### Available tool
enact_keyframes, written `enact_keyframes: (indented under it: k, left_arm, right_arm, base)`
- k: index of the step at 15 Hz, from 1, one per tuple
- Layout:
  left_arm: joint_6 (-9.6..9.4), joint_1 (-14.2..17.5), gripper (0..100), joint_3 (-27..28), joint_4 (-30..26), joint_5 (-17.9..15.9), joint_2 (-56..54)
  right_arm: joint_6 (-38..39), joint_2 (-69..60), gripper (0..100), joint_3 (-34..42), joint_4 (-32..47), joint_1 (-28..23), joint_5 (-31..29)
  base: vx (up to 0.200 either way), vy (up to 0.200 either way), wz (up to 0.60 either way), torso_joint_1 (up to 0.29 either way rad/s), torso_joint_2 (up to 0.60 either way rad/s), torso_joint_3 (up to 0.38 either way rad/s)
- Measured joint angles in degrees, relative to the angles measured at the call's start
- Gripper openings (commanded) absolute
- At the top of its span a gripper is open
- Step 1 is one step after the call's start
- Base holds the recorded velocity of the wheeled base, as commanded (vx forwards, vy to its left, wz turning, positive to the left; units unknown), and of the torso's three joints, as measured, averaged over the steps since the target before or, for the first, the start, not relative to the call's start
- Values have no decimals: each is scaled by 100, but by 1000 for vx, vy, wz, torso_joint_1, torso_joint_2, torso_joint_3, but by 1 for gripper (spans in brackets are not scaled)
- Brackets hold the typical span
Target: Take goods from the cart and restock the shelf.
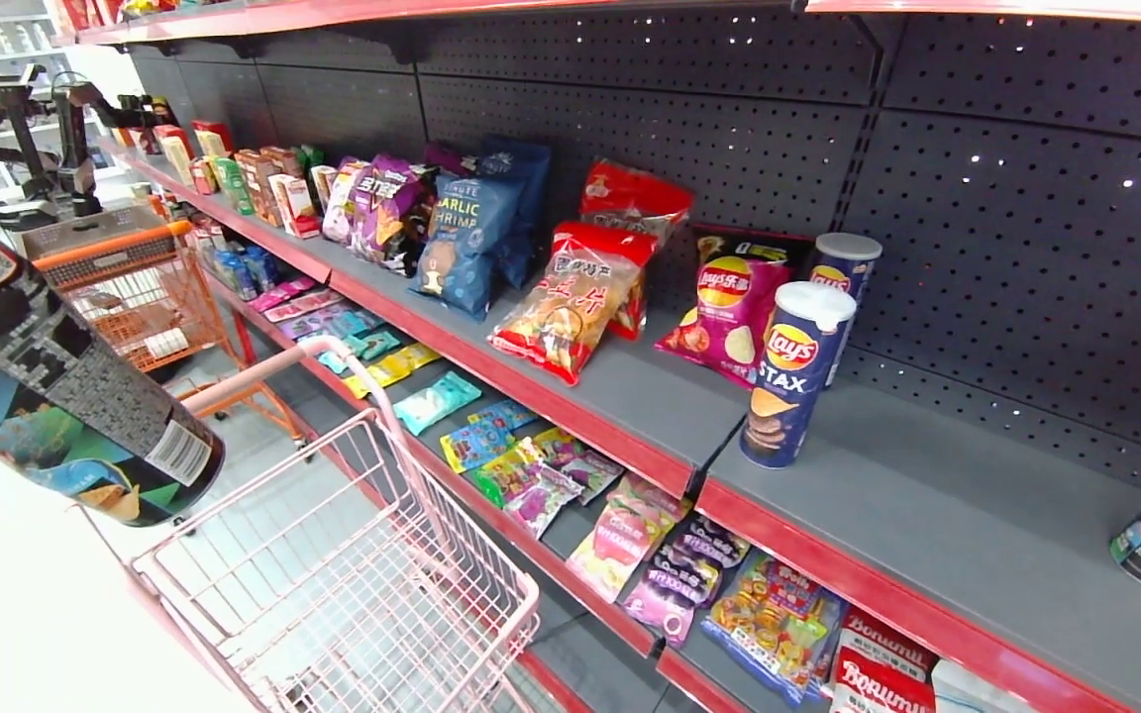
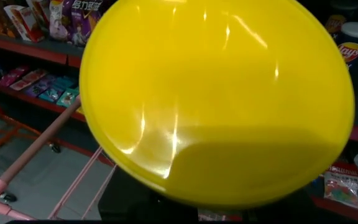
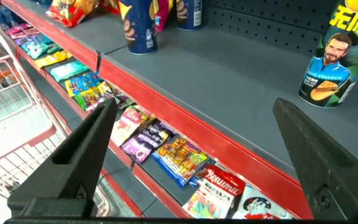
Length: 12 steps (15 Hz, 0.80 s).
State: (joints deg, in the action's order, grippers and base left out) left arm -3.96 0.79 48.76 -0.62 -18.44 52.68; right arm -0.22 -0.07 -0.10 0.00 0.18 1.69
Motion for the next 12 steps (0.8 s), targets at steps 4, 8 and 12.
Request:
enact_keyframes:
  k: [4,8,12]
  left_arm:
    - [0,-2,0,-9,9,-11,5]
    - [0,-2,0,-4,9,-9,5]
    - [0,-2,0,2,11,-11,-12]
  right_arm:
    - [-7,0,100,0,2,-2,-4]
    - [-2,0,100,0,5,-5,0]
    - [-2,0,100,0,2,0,0]
  base:
    - [0,0,-600,13,0,2]
    - [0,0,-600,1,7,2]
    - [0,0,-600,5,0,2]
